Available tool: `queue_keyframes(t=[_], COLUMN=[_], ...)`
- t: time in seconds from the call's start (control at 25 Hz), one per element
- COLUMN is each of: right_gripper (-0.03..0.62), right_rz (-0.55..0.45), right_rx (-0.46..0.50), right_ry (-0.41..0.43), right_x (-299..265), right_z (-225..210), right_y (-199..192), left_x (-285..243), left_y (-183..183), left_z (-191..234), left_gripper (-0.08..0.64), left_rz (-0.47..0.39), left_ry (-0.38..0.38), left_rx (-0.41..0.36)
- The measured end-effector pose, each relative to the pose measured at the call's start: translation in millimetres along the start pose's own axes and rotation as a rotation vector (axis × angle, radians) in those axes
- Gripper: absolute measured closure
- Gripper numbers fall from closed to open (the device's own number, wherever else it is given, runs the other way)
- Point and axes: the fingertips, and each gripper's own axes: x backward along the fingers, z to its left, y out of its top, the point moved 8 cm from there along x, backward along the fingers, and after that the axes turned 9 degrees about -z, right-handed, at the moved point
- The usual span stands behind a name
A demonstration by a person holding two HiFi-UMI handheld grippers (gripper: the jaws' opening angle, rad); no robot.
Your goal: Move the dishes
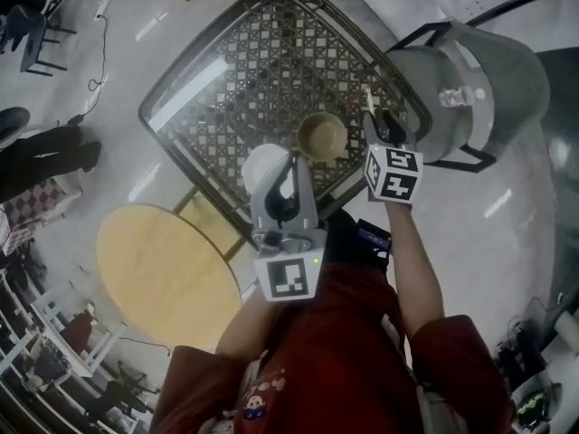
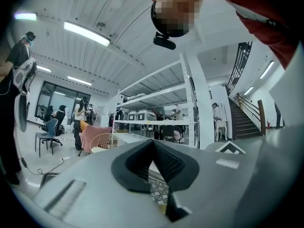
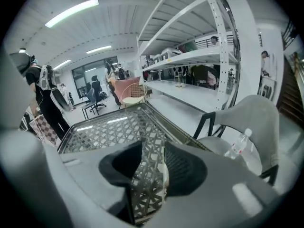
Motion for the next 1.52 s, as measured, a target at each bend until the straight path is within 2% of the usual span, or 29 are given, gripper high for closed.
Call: queue_keyframes(t=[0.28,0.44,0.64,0.72,0.96,1.16,1.52], right_gripper=[0.451,0.451,0.451,0.451,0.451,0.451,0.451], right_rz=[-0.225,-0.371,-0.603,-0.659,-0.695,-0.702,-0.706], right_rx=[0.046,0.076,0.136,0.162,0.167,0.176,0.226], right_ry=[0.047,0.079,0.096,0.112,0.171,0.252,0.519], right_x=[52.2,84.2,133.5,147.7,162.8,167.2,175.2], right_z=[38.9,60.7,84.8,94.2,119.9,153.1,249.7], right_y=[53.9,85.5,121.6,131.1,140.0,143.9,140.2], left_x=[23.4,31.4,37.5,40.9,58.8,82.1,156.0], left_y=[18.1,30.6,48.0,55.6,73.0,85.9,110.7], left_z=[18.5,27.3,38.7,43.8,58.4,76.1,128.3], left_gripper=[0.554,0.554,0.554,0.554,0.554,0.554,0.554], left_rz=[-0.020,-0.030,-0.039,-0.052,-0.105,-0.122,-0.151], left_ry=[0.049,0.051,0.067,0.073,0.115,0.183,0.416], left_rx=[0.035,0.030,0.028,0.019,0.001,-0.016,-0.109])
